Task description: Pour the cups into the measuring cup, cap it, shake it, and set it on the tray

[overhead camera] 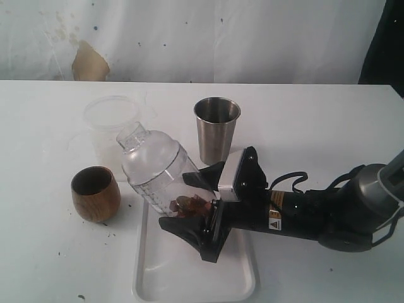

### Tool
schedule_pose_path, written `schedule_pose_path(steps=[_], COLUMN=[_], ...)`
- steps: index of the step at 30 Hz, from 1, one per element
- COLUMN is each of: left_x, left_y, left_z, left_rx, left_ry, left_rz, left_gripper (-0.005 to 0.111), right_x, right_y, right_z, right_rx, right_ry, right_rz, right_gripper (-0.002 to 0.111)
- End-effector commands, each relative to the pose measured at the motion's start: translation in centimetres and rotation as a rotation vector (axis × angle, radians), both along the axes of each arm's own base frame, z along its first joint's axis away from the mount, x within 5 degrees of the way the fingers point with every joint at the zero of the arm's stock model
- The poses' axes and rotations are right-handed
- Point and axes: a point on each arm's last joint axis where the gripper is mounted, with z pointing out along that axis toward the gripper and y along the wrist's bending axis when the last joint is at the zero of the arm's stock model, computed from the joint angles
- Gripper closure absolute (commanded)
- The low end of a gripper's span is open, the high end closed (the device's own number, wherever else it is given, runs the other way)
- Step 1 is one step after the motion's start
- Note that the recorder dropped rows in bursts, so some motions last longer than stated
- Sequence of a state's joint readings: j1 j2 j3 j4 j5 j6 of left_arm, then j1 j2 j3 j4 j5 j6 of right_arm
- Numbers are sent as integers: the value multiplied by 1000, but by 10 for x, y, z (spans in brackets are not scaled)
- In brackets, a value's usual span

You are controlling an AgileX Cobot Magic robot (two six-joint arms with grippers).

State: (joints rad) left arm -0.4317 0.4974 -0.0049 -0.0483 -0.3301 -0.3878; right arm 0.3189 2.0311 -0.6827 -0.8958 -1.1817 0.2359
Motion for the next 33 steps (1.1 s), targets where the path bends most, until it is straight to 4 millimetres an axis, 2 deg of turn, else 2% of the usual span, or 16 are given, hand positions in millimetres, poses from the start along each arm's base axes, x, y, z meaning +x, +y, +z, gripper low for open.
schedule_pose_path(steps=[1, 5, 9, 14, 18, 27, 30, 33], left_x=[13, 26, 55, 88, 105, 103, 101, 103], left_y=[-16, -29, -51, -75, -86, -105, -106, -101], left_z=[-7, -26, -33, -38, -44, -32, -34, -42], left_rx=[64, 160, 254, 230, 216, 62, 74, 139], left_ry=[-11, 67, 129, 125, 135, 80, 86, 169], left_rz=[-86, -159, -245, -301, -313, -496, -517, -466], left_gripper=[107, 107, 107, 107, 107, 107, 107, 107], right_x=[1, 1, 1, -1, -2, -3, -3, -3], right_y=[2, 2, 2, 3, 3, 3, 3, 3], right_z=[6, 6, 6, 6, 5, 5, 5, 5], right_rx=[37, 37, 37, 32, 29, 27, 27, 28], right_ry=[-30, -30, -30, -31, -27, -27, -27, -27], right_rz=[14, 14, 14, 32, 50, 56, 56, 53], right_gripper=[108, 108, 108, 108, 108, 108, 108, 108])
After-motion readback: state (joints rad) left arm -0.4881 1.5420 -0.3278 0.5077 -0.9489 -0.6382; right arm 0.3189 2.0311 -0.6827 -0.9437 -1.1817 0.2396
